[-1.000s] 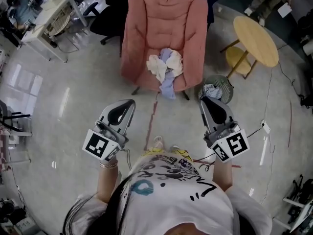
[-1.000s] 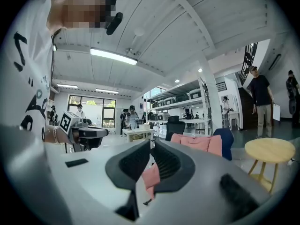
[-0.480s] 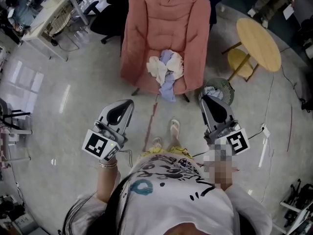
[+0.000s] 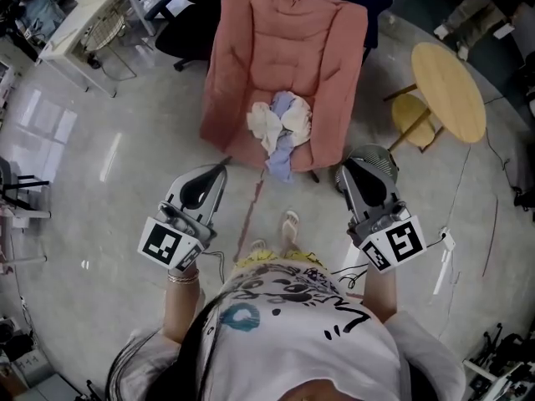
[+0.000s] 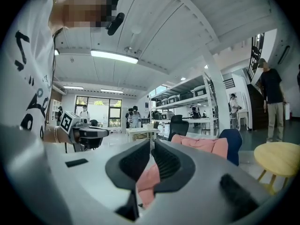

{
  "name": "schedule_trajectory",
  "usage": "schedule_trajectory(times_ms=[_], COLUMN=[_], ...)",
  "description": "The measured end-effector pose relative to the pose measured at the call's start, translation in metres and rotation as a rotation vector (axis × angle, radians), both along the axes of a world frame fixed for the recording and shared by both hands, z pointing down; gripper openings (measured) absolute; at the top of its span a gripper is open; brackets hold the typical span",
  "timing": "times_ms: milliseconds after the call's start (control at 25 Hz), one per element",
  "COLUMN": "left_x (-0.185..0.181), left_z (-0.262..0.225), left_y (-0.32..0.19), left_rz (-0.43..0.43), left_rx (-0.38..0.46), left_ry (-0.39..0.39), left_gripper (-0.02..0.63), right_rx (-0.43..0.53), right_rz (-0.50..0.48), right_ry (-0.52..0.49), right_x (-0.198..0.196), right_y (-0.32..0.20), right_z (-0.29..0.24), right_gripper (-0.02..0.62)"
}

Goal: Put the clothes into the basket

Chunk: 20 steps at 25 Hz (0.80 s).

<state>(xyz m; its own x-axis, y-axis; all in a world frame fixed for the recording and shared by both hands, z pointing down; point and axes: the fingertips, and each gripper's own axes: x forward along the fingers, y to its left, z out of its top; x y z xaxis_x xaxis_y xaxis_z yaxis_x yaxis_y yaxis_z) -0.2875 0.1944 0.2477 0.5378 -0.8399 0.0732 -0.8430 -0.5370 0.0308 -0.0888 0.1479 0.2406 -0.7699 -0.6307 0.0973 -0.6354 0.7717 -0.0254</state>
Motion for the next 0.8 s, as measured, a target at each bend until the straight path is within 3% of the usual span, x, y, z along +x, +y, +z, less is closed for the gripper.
schedule_trajectory(times_ms=[400, 800], left_x=[0.020, 0.031], left_z=[0.007, 0.011], left_y=[-0.058, -0.082], left_rz=[-0.081, -0.091], left_rx=[0.004, -0.026], left_ry=[-0.012, -0.016], left_gripper=[0.011, 0.011], right_rx=[0.004, -0.016], right_rz=[-0.084, -0.114], right_ry=[-0.007, -0.017], right_x=[0.013, 0.014], right_y=[-0.057, -0.091], right_z=[0.007, 0.009], right_gripper=[0.031, 0.031])
